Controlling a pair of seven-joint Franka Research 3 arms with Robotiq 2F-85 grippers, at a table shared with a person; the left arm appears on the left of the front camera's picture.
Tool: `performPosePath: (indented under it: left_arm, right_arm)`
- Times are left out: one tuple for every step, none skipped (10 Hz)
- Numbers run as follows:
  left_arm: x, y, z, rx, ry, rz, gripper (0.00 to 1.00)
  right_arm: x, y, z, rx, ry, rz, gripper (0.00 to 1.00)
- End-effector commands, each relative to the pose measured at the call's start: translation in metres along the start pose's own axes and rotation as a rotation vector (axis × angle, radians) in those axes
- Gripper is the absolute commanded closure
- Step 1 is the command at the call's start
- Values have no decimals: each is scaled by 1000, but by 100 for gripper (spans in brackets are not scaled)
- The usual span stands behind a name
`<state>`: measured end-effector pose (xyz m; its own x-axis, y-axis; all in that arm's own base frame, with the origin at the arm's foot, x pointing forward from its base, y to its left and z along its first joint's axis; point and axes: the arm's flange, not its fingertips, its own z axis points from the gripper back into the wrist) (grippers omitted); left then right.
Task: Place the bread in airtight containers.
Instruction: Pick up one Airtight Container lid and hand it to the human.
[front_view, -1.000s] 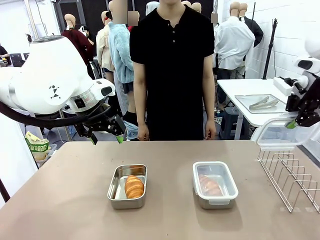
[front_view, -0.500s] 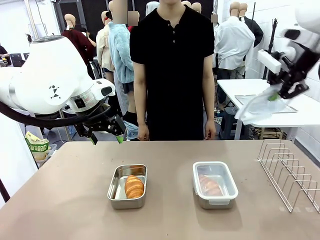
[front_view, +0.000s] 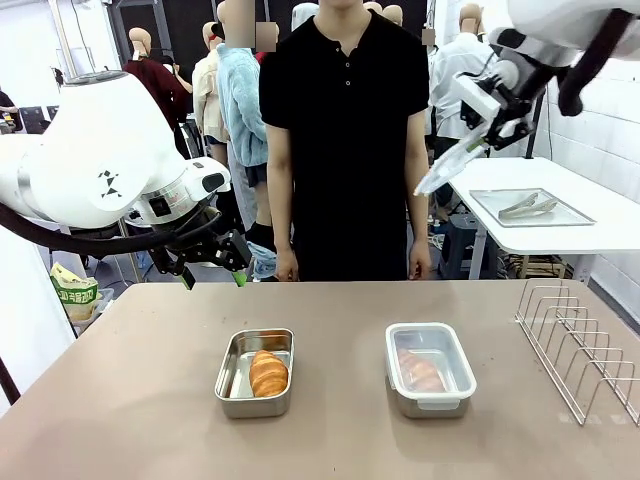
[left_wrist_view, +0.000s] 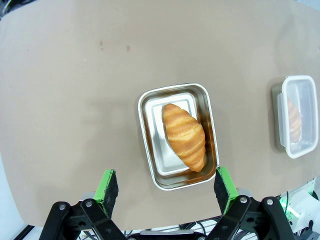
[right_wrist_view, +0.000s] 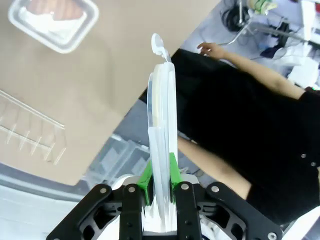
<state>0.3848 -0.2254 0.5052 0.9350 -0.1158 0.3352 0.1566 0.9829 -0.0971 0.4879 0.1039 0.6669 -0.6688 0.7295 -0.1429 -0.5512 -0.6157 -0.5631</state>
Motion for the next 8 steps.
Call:
performPosePath:
  left_arm:
    - [1,1,1,7,-3,0,0]
    - [1,1,1,7,-3,0,0]
    - [1,1,1,7,-3,0,0]
    - [1,1,1,7,-3,0,0]
    - [1,1,1,7,-3,0,0]
    - [1,1,1,7,-3,0,0]
    - [1,1,1,7,-3,0,0]
    - [1,1,1,7,-3,0,0]
  right_arm:
    - [-18,-16,-18,-88,-79,17,100]
    - [-21,-24,-25,-123,-115,12,100]
    - [-23,-28,-32,-119,-114,0,100]
    - [-25,-29,-35,-115,-127,-20,100]
    - [-26,-28,-34,-74,-121,-38,100]
    - [-17,-28,-37,-99,-104,-19,100]
    - [-17,-28,-37,-99,-104,-19,100]
    - [-17,-28,-37,-99,-104,-19,100]
